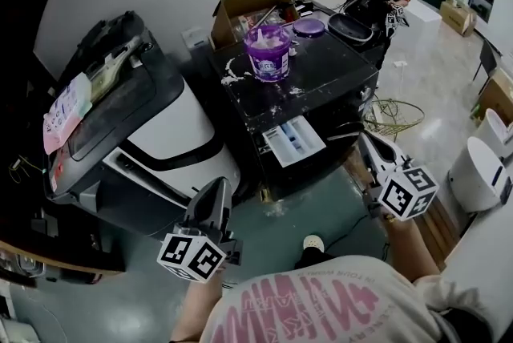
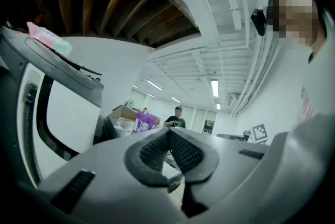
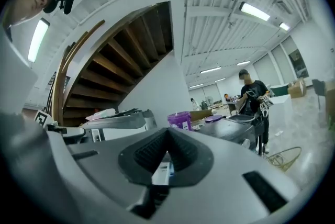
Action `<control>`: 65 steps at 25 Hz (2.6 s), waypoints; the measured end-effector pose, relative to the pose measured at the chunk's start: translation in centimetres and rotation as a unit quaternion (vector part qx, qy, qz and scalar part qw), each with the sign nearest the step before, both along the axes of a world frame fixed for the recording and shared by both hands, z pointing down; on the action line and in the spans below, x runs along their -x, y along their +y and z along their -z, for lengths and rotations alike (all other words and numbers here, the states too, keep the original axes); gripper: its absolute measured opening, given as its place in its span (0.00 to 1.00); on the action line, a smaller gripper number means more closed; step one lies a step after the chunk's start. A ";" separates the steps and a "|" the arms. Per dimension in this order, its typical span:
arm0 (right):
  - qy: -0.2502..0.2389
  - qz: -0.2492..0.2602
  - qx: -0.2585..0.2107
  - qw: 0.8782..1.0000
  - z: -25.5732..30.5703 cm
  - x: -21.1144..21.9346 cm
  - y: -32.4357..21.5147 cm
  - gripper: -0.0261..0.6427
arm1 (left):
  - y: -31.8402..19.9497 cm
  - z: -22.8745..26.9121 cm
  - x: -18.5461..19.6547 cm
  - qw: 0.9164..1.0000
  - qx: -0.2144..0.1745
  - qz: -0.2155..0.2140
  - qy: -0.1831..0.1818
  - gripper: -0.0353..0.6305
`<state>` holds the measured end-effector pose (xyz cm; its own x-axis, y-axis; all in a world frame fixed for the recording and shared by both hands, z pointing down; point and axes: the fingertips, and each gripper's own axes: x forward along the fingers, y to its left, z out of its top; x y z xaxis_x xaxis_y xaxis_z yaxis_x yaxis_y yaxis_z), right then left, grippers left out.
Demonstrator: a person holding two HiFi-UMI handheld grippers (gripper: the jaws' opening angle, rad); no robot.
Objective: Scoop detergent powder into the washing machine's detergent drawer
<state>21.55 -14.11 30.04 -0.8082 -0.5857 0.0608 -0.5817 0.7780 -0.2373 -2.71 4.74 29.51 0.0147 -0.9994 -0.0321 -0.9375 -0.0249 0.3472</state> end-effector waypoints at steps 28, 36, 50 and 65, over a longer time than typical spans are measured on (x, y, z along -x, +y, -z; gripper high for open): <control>0.042 0.184 0.064 0.980 1.6 19.4 -23.0 0.19 | -21.4 0.4 11.8 1.000 0.027 0.008 0.008 0.06; 0.098 0.188 0.087 0.973 2.0 26.0 -25.3 0.22 | -25.5 -1.4 15.9 0.996 0.054 -0.074 0.001 0.06; 0.225 0.133 0.085 0.962 1.2 33.7 -29.3 0.24 | -32.3 -4.0 16.7 0.971 0.067 -0.228 0.011 0.06; 0.323 0.145 0.139 0.925 -1.9 38.9 -35.1 0.28 | -34.0 -5.5 17.6 0.957 0.079 -0.279 -0.006 0.06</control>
<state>-17.32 -49.20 31.98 -0.6711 -0.2399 0.7015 -0.4492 0.8843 -0.1273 -20.35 -29.23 35.01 0.5463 -0.8286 0.1219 -0.7976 -0.4703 0.3777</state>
